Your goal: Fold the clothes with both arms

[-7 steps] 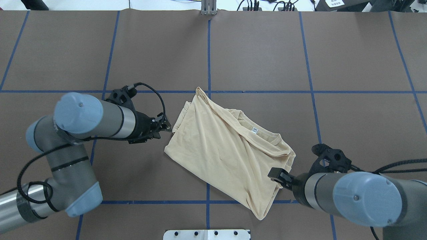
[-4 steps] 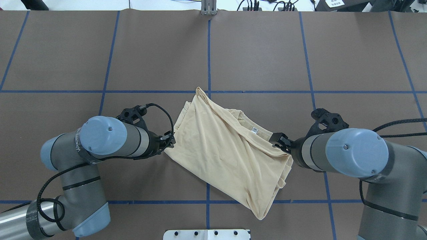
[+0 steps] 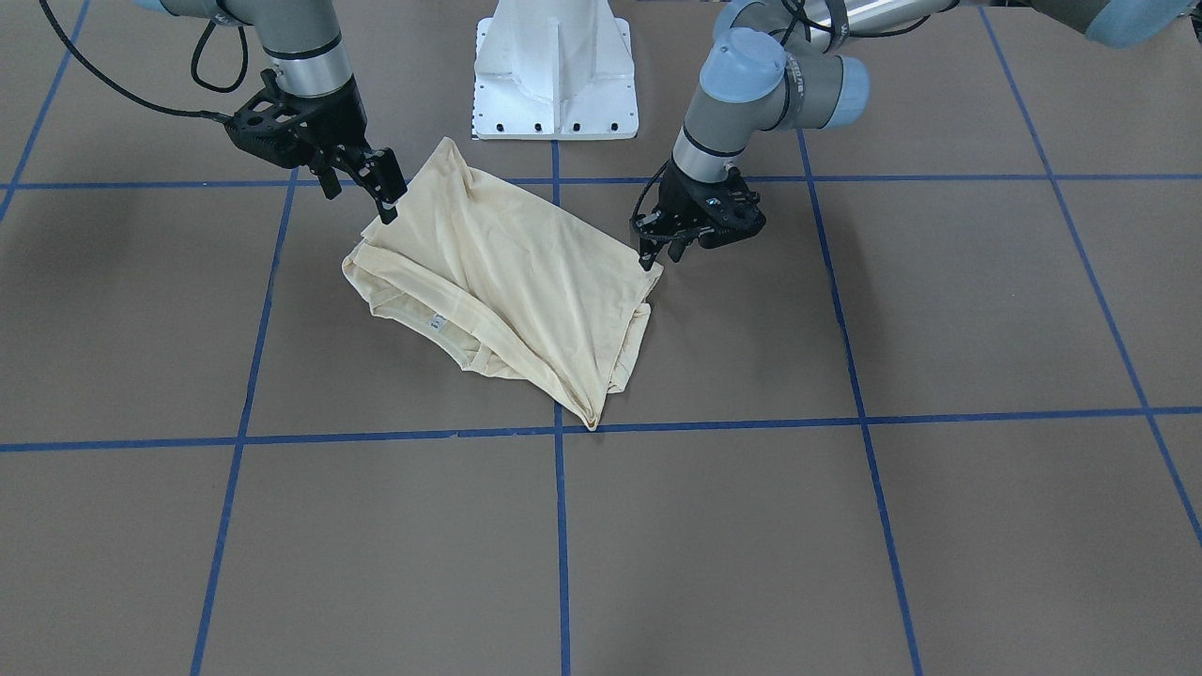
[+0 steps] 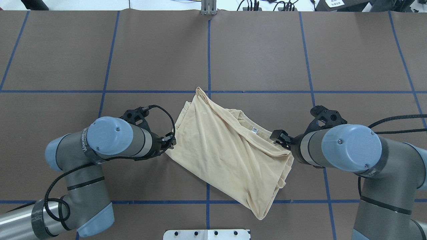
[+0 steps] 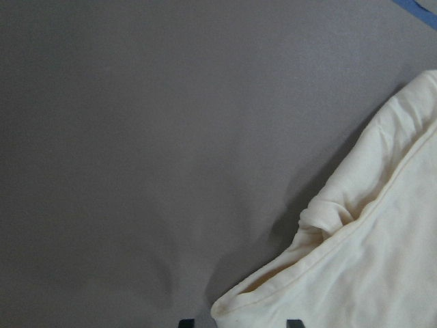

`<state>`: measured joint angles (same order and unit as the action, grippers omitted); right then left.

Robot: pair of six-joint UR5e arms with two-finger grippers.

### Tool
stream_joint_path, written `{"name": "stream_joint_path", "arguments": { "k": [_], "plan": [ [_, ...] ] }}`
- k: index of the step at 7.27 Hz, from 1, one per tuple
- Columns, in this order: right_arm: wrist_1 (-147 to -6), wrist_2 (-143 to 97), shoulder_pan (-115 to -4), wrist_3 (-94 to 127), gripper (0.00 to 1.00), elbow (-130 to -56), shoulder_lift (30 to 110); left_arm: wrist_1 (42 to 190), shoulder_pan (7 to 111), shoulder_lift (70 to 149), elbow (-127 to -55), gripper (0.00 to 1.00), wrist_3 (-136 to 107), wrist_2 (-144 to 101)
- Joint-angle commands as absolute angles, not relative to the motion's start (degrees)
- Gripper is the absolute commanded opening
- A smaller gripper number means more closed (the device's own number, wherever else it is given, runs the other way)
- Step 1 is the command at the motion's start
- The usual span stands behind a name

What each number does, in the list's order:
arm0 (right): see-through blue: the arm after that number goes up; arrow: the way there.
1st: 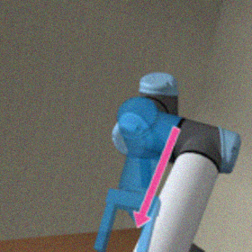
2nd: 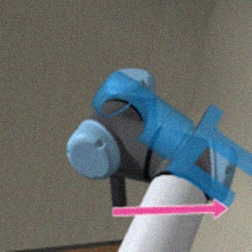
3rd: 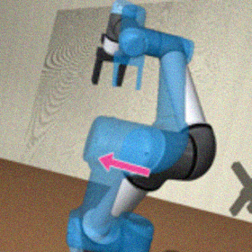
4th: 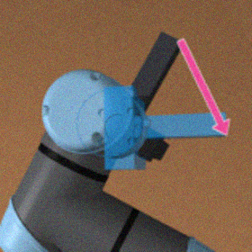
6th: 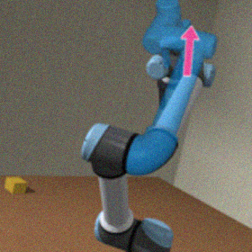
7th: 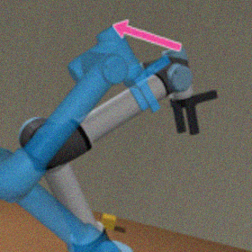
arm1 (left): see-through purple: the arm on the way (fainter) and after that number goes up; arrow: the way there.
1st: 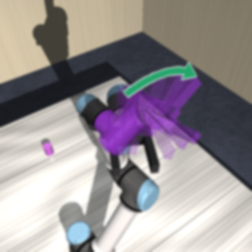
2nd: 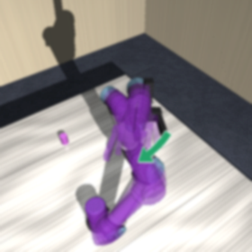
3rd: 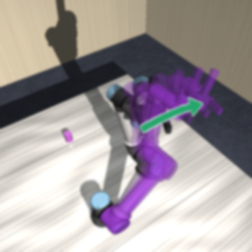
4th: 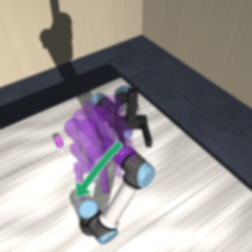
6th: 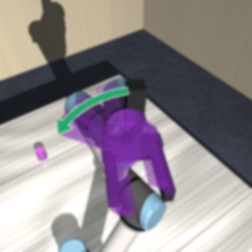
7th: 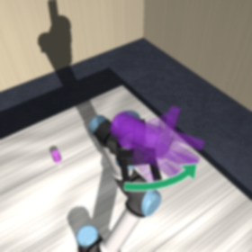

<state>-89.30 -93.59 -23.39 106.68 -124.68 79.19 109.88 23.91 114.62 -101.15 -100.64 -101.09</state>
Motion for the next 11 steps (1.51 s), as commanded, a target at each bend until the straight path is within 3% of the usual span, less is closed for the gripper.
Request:
{"name": "stream_joint_path", "arguments": {
  "k": [1,8,9,10,11],
  "plan": [
    [-89.3,-93.43,-23.47,106.52,1.0,-124.54,79.19,109.86,23.91,115.57,-100.11,0.57,-100.63,-101.16],
    [-89.38,-93.25,-23.91,106.44,1.0,-123.75,79.28,110.04,23.64,116.01,-98.88,0.48,-100.63,-101.08],
    [-89.38,-93.25,-23.91,106.44,1.0,-123.66,79.28,109.95,23.64,115.93,-98.88,0.4,-100.72,-101.07],
    [-89.38,-93.25,-23.99,106.44,1.0,-123.58,79.28,109.86,23.64,115.84,-98.88,0.07,-100.72,-101.07],
    [-89.38,-93.25,-23.99,106.44,1.0,-123.57,79.28,109.86,23.64,115.49,-98.88,0.0,-100.72,-100.99]
  ]
}}
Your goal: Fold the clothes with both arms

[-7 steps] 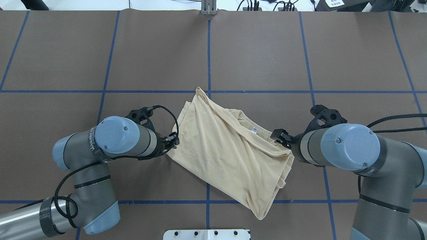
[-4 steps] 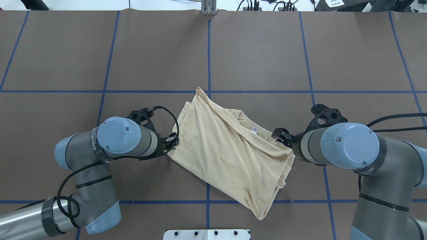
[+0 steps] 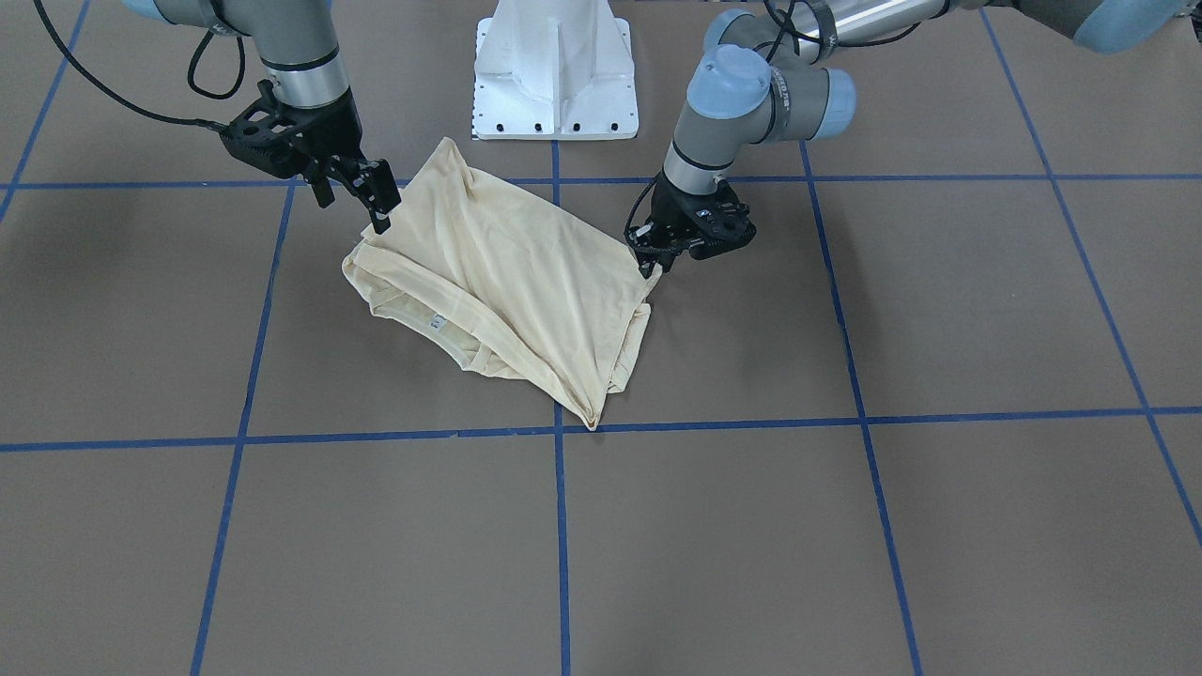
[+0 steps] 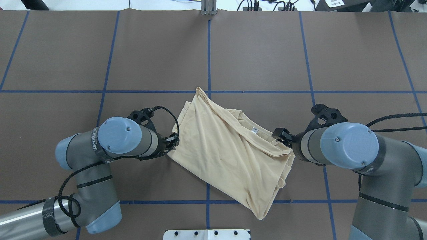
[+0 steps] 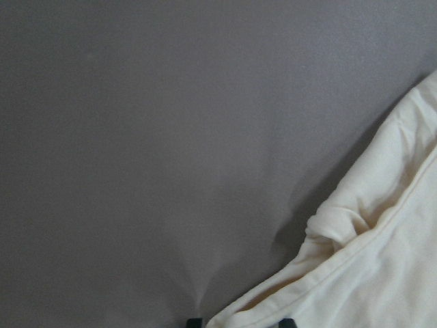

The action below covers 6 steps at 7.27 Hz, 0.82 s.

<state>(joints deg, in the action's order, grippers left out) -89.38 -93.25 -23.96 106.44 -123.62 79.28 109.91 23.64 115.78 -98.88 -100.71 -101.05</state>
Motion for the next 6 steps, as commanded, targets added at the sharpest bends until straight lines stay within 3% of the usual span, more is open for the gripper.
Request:
{"name": "stream_joint_path", "arguments": {
  "k": [1,4,6],
  "plan": [
    [-89.38,-93.25,-23.99,106.44,1.0,-123.49,79.28,109.78,23.73,115.31,-98.88,0.0,-100.64,-100.99],
    [-89.38,-93.16,-24.17,106.44,1.0,-123.05,79.28,109.95,29.77,115.22,-101.42,0.0,-94.79,-101.6],
    [-89.3,-93.25,-24.17,106.44,1.0,-123.05,79.19,113.44,38.1,115.14,-98.81,0.0,-91.86,-101.78]
  ]
}}
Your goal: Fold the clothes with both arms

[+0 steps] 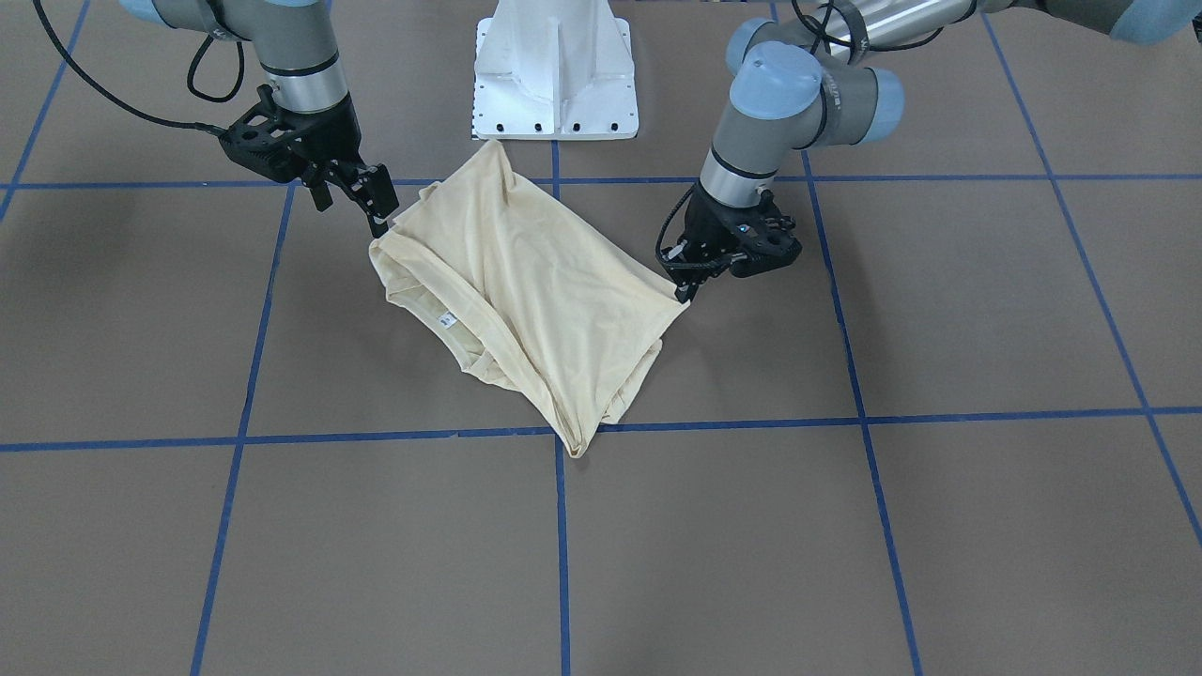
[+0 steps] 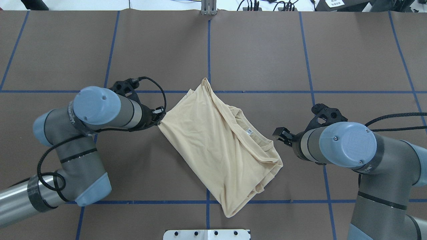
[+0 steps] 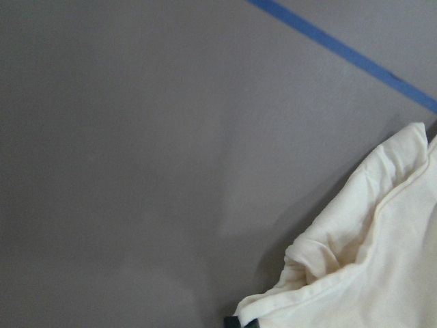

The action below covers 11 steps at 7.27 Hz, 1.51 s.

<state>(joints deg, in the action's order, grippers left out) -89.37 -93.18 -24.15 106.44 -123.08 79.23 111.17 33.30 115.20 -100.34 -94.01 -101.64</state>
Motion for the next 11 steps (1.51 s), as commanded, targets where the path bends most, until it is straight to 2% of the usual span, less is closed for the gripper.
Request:
{"name": "stream_joint_path", "arguments": {
  "k": [1,3,5,7,9,11],
  "plan": [
    [-89.3,-93.16,-24.26,106.44,1.0,-122.96,79.1,118.17,41.97,115.14,-94.09,0.0,-91.32,-101.95],
    [-89.3,-93.16,-24.61,107.31,1.0,-120.78,74.48,134.48,47.44,116.01,-80.83,0.0,-90.01,-105.37],
    [-89.21,-93.25,-23.82,111.68,1.0,-114.55,67.97,136.41,49.39,119.85,-75.17,0.3,-86.58,-105.47],
    [-87.9,-93.08,-22.68,116.96,1.0,-109.71,62.86,136.32,49.83,120.76,-74.62,0.4,-86.57,-105.64],
    [-75.73,-88.71,-19.44,123.19,1.0,-103.31,61.53,135.79,51.5,120.76,-75.41,0.43,-86.31,-112.91],
    [-74.8,-88.59,-18.02,129.16,1.0,-102.39,60.73,135.88,51.59,120.24,-75.5,0.43,-86.4,-112.68]
  ]
}}
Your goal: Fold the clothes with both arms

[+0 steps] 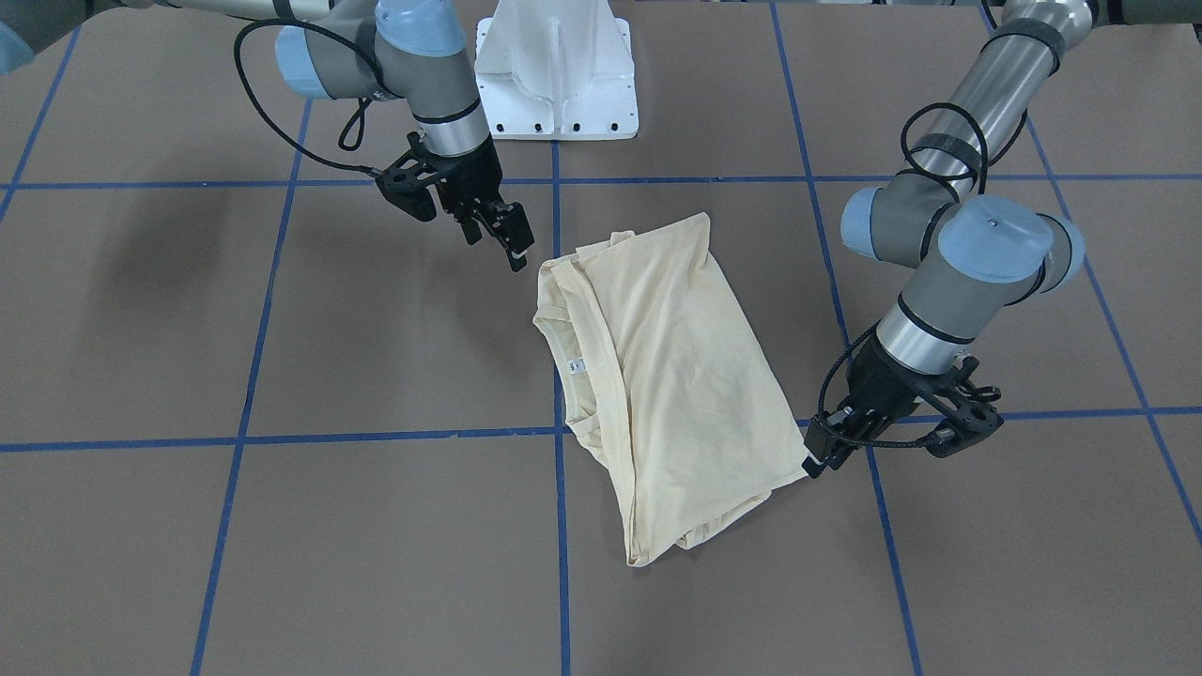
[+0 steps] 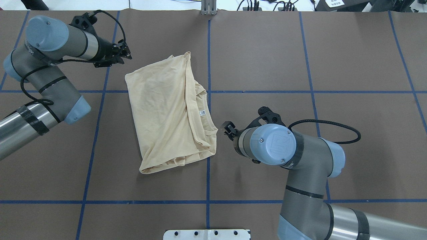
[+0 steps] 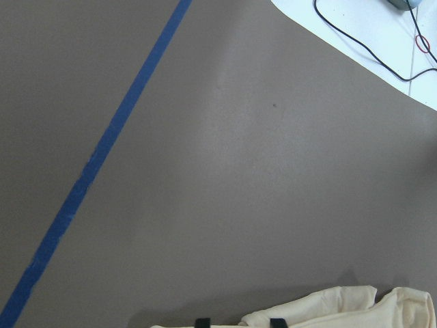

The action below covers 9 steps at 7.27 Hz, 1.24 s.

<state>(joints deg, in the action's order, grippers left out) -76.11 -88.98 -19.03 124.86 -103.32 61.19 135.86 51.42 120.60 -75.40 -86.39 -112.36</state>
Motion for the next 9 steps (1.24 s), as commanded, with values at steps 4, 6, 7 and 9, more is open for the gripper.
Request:
{"name": "stream_joint_path", "arguments": {
  "k": [4,6,7,9],
  "plan": [
    [-74.97,-88.51,-17.23,133.51,0.99,-96.34,54.67,135.88,51.59,119.36,-76.02,0.46,-86.57,-110.84],
    [-74.97,-88.51,-17.23,133.77,0.99,-94.75,53.79,135.88,51.59,119.36,-76.38,0.46,-86.49,-110.74],
    [-74.97,-88.51,-17.23,133.77,0.99,-94.4,53.44,135.88,51.59,119.27,-76.2,0.46,-86.48,-110.74],
    [-75.06,-88.51,-17.14,133.86,0.99,-93.78,53.0,135.88,51.5,119.35,-76.11,0.46,-86.4,-110.83]
  ]
}}
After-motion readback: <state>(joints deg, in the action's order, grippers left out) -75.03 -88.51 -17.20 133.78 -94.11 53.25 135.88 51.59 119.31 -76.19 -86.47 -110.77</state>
